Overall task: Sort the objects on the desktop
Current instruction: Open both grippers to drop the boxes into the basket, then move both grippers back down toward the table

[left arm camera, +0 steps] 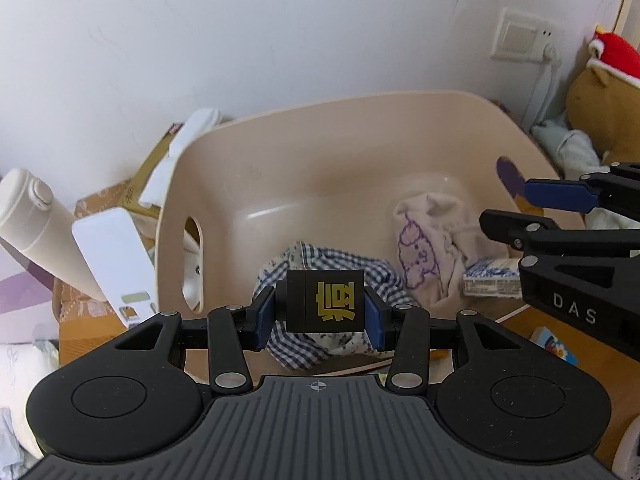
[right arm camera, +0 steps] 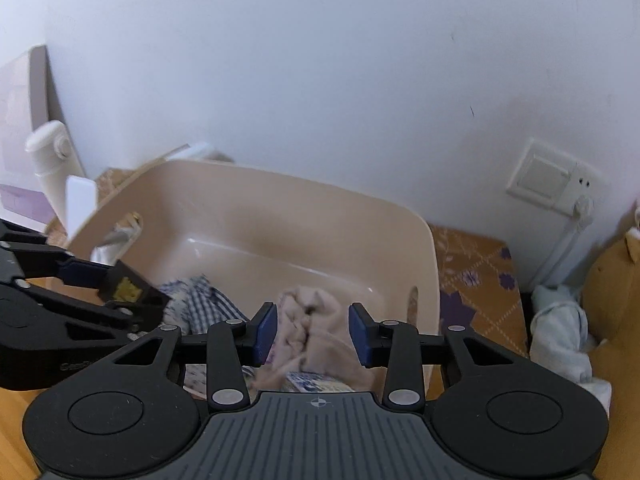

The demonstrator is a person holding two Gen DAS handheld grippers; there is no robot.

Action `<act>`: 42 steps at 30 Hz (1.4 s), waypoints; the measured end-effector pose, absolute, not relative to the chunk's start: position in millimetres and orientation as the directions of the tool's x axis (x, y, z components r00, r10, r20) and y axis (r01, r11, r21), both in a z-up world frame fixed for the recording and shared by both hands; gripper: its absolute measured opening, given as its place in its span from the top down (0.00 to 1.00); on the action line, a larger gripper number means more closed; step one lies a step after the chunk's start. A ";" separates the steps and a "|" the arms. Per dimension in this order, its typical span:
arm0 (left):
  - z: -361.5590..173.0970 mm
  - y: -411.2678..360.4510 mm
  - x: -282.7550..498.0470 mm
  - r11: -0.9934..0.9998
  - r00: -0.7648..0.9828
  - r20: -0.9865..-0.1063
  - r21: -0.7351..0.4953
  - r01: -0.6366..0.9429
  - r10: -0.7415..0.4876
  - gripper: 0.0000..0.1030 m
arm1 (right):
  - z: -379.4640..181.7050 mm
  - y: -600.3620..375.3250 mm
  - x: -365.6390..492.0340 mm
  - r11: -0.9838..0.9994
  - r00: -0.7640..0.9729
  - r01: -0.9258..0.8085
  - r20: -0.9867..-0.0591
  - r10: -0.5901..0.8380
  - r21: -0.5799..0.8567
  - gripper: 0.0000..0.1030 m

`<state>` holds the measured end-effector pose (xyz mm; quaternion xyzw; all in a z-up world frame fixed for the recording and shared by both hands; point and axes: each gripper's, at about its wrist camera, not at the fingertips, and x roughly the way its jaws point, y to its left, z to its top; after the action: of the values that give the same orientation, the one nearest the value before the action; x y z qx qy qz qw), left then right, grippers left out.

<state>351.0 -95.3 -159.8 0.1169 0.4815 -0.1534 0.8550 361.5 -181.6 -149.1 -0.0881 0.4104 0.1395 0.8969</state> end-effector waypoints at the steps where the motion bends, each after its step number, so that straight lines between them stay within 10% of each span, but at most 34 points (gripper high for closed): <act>1: -159.6 -95.2 350.9 0.927 0.490 -0.859 0.050 0.373 -0.151 0.54 | -149.5 -183.8 361.5 0.947 0.623 -0.319 -0.761 0.183 -0.033 0.55; 5: -155.7 -90.1 347.9 0.934 0.514 -0.846 0.055 0.354 -0.145 0.30 | -146.3 -192.2 355.7 0.954 0.628 -0.300 -0.757 0.181 -0.020 0.43; 20: -131.2 -41.8 302.5 0.950 0.543 -0.821 0.000 0.312 -0.178 0.23 | -134.1 -227.8 312.1 0.981 0.612 -0.184 -0.775 0.161 0.058 0.00; 42: -189.7 31.3 182.9 0.940 0.377 -0.911 -0.030 0.339 -0.165 0.23 | -218.5 -224.1 167.5 0.971 0.418 -0.180 -0.906 -0.069 -0.157 0.00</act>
<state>182.9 31.3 -189.7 0.0813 0.5367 -0.1526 0.8259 167.5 -224.1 -218.5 -0.1154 0.5384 0.0332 0.8341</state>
